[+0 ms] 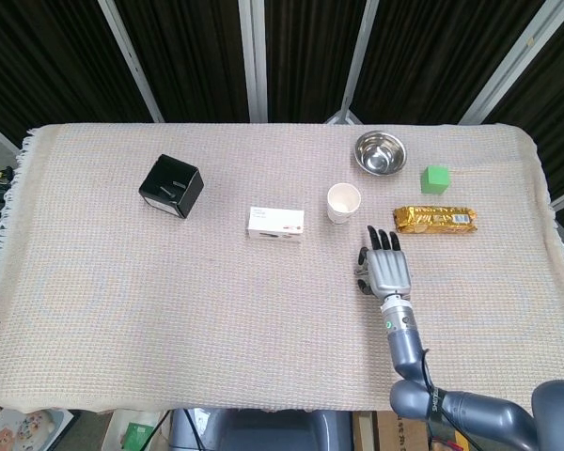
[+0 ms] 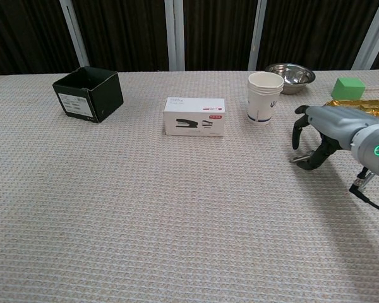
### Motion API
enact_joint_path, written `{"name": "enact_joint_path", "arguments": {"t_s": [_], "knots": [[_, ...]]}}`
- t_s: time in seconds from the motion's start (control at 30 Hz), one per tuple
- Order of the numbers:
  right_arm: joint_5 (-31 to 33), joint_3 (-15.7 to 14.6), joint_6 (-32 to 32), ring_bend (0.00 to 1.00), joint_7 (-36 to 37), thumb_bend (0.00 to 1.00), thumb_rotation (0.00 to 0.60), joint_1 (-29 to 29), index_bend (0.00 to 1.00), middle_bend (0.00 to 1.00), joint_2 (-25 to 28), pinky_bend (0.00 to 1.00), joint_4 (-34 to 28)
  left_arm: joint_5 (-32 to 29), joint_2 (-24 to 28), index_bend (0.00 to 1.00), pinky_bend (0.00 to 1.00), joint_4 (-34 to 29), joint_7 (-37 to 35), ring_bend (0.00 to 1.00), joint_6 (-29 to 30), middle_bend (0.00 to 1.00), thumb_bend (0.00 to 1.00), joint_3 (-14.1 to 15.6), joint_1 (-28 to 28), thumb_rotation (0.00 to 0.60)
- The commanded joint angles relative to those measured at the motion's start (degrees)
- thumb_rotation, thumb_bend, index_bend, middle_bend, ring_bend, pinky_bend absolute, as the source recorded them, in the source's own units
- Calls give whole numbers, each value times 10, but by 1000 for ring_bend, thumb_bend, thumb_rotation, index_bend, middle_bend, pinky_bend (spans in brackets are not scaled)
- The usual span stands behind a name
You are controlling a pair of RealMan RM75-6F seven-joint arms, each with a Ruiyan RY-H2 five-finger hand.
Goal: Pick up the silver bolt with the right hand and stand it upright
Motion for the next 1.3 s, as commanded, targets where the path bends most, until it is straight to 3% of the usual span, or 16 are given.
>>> {"name": "enact_joint_path", "arguments": {"t_s": [0.03,1.3], "knots": [[-1,0,-1,0,0,285,600,1,493,0,-3,0,3,0,0,165,9,0,1,10,0,103,43,0,0,600],[12,10,-24,0,-3,322,600,7,564,0,-29,0,55,-1,-3,166,9,-1,9,10,-1,103,43,0,-2,600]]}}
